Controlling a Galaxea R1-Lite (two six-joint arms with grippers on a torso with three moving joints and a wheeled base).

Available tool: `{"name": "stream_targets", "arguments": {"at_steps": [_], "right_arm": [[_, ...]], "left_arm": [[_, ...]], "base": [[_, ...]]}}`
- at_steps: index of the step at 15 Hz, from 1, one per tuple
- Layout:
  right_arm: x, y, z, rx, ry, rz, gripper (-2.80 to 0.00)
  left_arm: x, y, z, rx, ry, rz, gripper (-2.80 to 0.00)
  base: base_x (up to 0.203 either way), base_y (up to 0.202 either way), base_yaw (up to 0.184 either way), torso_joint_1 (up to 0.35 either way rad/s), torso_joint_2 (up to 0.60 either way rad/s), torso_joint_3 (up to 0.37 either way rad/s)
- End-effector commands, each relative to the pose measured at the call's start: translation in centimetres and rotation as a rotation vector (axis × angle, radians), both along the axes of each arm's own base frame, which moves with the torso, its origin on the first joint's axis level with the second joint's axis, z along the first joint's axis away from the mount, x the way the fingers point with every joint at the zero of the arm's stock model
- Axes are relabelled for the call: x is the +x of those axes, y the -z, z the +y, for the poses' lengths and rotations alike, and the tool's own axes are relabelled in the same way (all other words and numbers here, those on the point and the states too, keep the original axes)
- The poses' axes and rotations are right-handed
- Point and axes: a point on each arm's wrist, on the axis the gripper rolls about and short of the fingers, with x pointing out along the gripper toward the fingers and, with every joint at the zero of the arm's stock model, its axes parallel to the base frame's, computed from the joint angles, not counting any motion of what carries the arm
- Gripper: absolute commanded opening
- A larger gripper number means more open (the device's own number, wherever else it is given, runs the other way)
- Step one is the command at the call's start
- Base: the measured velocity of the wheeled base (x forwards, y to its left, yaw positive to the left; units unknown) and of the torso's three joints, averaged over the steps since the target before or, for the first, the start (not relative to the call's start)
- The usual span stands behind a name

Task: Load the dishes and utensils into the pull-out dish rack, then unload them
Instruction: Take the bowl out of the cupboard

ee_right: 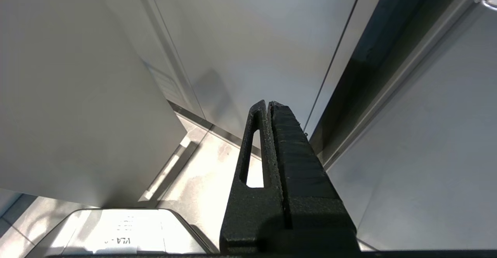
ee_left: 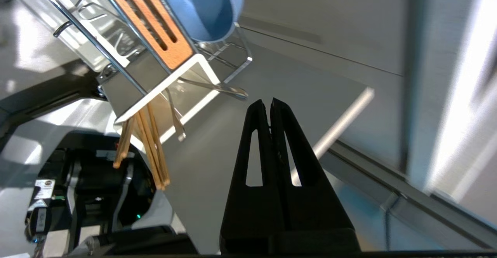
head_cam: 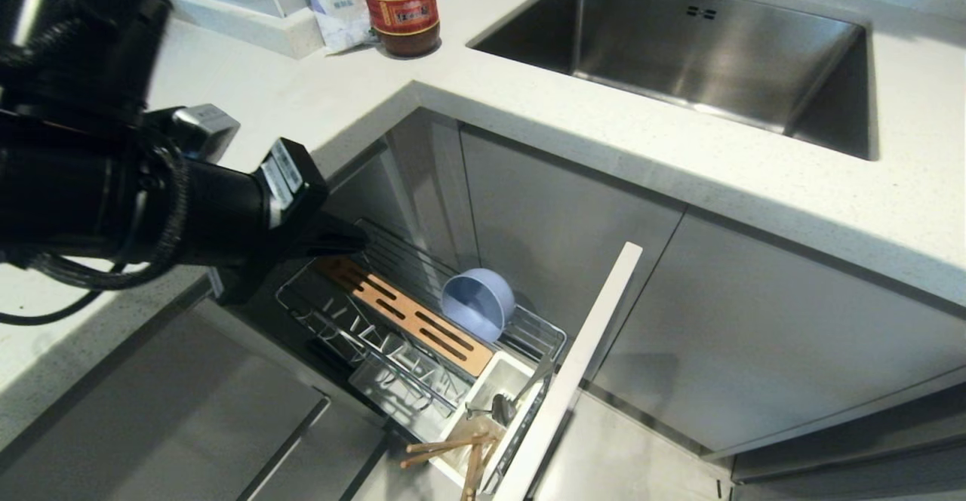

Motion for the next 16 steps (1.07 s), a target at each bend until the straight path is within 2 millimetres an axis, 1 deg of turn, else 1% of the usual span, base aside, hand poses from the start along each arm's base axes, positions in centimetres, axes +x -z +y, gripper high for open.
{"name": "stream_targets", "arguments": {"at_steps": [1, 3, 5, 6, 9, 10, 11, 14, 16], "right_arm": [[0.0, 0.0, 0.0, 0.000, -0.001, -0.003, -2.80], [0.0, 0.0, 0.0, 0.000, -0.002, -0.003, -2.80], [0.0, 0.0, 0.0, 0.000, -0.002, -0.003, -2.80], [0.0, 0.0, 0.0, 0.000, -0.002, -0.003, -2.80], [0.0, 0.0, 0.0, 0.000, -0.001, -0.003, -2.80], [0.0, 0.0, 0.0, 0.000, -0.002, -0.003, -2.80], [0.0, 0.0, 0.0, 0.000, -0.002, -0.003, -2.80], [0.0, 0.0, 0.0, 0.000, 0.000, -0.003, -2.80], [0.0, 0.0, 0.0, 0.000, -0.001, -0.003, -2.80]], "left_arm": [[1.6, 3.4, -2.5, 0.055, -0.009, 0.045, -2.80], [2.3, 5.3, -3.9, 0.079, -0.028, 0.028, -2.80], [2.8, 7.0, -4.9, 0.082, -0.021, 0.022, -2.80], [3.2, 7.9, -5.3, 0.089, -0.021, 0.028, -2.80], [4.1, 9.6, -5.9, 0.097, -0.021, 0.031, -2.80], [4.5, 10.5, -6.2, 0.112, -0.017, 0.039, 0.00], [4.9, 11.2, -6.5, 0.124, -0.013, 0.042, 0.00], [6.3, 12.6, -6.9, 0.124, -0.030, 0.041, 0.00], [7.6, 14.2, -7.1, 0.144, -0.049, 0.066, 0.00]], "base": [[0.000, 0.000, 0.000, 0.000, 0.00, 0.000], [0.000, 0.000, 0.000, 0.000, 0.00, 0.000], [0.000, 0.000, 0.000, 0.000, 0.00, 0.000], [0.000, 0.000, 0.000, 0.000, 0.00, 0.000], [0.000, 0.000, 0.000, 0.000, 0.00, 0.000], [0.000, 0.000, 0.000, 0.000, 0.00, 0.000], [0.000, 0.000, 0.000, 0.000, 0.00, 0.000], [0.000, 0.000, 0.000, 0.000, 0.00, 0.000], [0.000, 0.000, 0.000, 0.000, 0.00, 0.000]]}}
